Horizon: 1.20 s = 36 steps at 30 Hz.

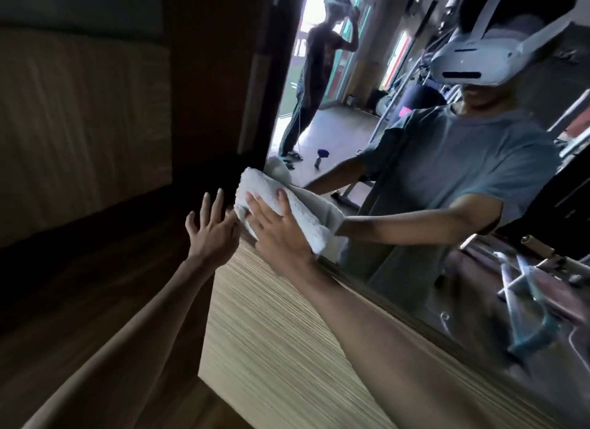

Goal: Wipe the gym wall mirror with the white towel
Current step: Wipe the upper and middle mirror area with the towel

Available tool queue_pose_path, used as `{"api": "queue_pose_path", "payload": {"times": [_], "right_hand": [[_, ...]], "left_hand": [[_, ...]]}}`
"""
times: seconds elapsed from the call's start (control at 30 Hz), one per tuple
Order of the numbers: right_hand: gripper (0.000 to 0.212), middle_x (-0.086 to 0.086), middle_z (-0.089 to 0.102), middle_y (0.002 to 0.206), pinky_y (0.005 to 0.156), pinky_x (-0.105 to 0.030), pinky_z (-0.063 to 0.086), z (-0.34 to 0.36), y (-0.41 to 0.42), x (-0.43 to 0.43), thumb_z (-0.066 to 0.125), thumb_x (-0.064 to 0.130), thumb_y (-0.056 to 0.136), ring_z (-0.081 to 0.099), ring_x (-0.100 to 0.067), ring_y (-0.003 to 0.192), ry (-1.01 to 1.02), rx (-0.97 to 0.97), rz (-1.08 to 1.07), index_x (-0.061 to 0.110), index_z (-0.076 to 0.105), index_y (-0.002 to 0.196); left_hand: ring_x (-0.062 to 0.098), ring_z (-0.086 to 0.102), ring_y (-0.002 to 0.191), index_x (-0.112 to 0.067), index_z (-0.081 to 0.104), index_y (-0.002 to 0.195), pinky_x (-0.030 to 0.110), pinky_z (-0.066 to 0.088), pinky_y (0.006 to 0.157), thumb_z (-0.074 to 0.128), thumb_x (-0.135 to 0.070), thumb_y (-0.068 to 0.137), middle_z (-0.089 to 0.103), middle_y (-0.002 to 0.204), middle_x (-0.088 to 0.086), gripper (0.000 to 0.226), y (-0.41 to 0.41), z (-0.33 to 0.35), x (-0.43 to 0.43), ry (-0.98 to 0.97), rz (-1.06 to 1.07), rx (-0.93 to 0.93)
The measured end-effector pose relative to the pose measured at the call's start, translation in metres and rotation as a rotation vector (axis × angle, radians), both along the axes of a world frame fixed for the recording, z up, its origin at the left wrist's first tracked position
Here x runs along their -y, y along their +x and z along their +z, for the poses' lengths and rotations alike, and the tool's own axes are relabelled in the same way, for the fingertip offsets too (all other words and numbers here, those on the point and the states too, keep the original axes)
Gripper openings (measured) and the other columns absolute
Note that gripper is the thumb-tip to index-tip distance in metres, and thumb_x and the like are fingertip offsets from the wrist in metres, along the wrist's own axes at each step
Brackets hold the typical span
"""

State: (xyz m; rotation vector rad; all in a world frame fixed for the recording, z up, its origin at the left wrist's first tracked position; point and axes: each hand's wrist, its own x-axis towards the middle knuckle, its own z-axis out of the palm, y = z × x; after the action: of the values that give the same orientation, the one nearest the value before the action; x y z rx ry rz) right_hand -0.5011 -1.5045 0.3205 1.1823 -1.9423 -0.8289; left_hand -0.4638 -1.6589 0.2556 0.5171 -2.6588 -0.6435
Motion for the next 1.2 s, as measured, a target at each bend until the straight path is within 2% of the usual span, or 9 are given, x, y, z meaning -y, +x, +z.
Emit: {"api": "queue_pose_path", "payload": {"times": [0.07,0.17,0.3,0.47,0.53,0.73,0.87,1.07,1.2], "right_hand": [[0.066,-0.011,0.016,0.166,0.113,-0.065,-0.014,-0.003,-0.002,0.003,0.045,0.038,0.095,0.013,-0.024,0.154,-0.055,-0.005,-0.006,0.017,0.032,0.156],[0.075,-0.009,0.017,0.166,0.118,-0.061,-0.006,-0.012,-0.003,-0.019,0.051,0.041,0.09,0.016,-0.022,0.152,-0.089,0.014,0.0,0.016,0.028,0.157],[0.079,-0.008,0.021,0.165,0.118,-0.06,0.004,-0.021,0.001,-0.061,0.058,0.038,0.084,0.023,-0.021,0.151,-0.155,0.035,0.025,0.019,0.03,0.156],[0.053,-0.01,0.033,0.161,0.109,-0.061,0.028,-0.028,0.002,-0.085,0.041,0.021,0.094,0.035,-0.022,0.145,-0.192,-0.039,0.084,0.021,0.047,0.146],[0.047,-0.01,0.036,0.159,0.105,-0.06,0.032,-0.03,0.002,-0.08,0.04,0.019,0.098,0.036,-0.023,0.144,-0.235,-0.051,0.089,0.02,0.05,0.144],[0.059,-0.006,0.035,0.16,0.109,-0.057,0.025,-0.018,0.005,-0.038,0.056,0.033,0.092,0.028,-0.022,0.147,-0.185,-0.021,0.036,0.022,0.046,0.149],[0.059,-0.005,0.033,0.161,0.114,-0.055,0.021,-0.014,0.009,-0.044,0.052,0.032,0.093,0.028,-0.021,0.148,-0.185,0.005,0.008,0.02,0.044,0.15],[0.054,-0.005,0.035,0.16,0.113,-0.056,0.025,-0.026,0.014,-0.136,0.038,0.017,0.093,0.037,-0.02,0.144,-0.26,-0.011,0.036,0.019,0.05,0.145],[0.06,-0.002,0.036,0.16,0.111,-0.056,0.032,-0.029,0.032,-0.228,0.047,0.021,0.085,0.039,-0.02,0.143,-0.276,-0.062,-0.022,0.024,0.051,0.145]], "left_hand": [[0.027,-0.011,0.154,-0.023,0.045,0.146,0.06,0.006,0.117,0.044,-0.028,0.102,-0.002,0.169,0.006,0.044,0.001,-0.006,0.011,-0.033,-0.033,-0.034],[0.03,-0.003,0.155,-0.017,0.051,0.142,0.06,0.011,0.116,0.057,-0.022,0.096,0.01,0.168,0.008,0.047,0.002,-0.015,0.011,-0.028,-0.066,-0.082],[0.027,0.0,0.155,-0.035,0.038,0.151,0.057,0.008,0.117,0.057,-0.024,0.096,0.018,0.166,0.006,0.06,0.003,-0.018,0.0,0.089,-0.078,-0.093],[0.03,0.006,0.154,-0.038,0.032,0.154,0.058,0.009,0.116,0.058,-0.028,0.096,0.027,0.161,0.009,0.064,0.009,-0.022,0.003,0.033,-0.073,-0.088],[0.032,0.008,0.154,-0.036,0.031,0.155,0.06,0.011,0.115,0.061,-0.029,0.094,0.027,0.161,0.011,0.068,0.01,-0.022,0.001,0.001,-0.072,-0.083],[0.034,0.008,0.153,-0.029,0.034,0.155,0.06,0.015,0.115,0.066,-0.027,0.091,0.018,0.163,0.018,0.072,0.015,-0.02,-0.009,-0.01,-0.065,-0.048],[0.033,0.006,0.154,-0.035,0.029,0.155,0.061,0.009,0.116,0.065,-0.03,0.091,0.018,0.164,0.017,0.073,0.02,-0.015,-0.008,-0.092,-0.032,-0.021],[0.033,0.002,0.154,-0.034,0.027,0.157,0.06,0.009,0.117,0.063,-0.03,0.093,0.01,0.166,0.014,0.073,0.023,-0.014,-0.02,-0.067,0.001,-0.046],[0.032,-0.003,0.154,-0.032,0.027,0.157,0.062,0.008,0.116,0.058,-0.036,0.097,-0.002,0.168,0.012,0.068,0.025,-0.021,-0.041,-0.018,-0.07,-0.096]]}}
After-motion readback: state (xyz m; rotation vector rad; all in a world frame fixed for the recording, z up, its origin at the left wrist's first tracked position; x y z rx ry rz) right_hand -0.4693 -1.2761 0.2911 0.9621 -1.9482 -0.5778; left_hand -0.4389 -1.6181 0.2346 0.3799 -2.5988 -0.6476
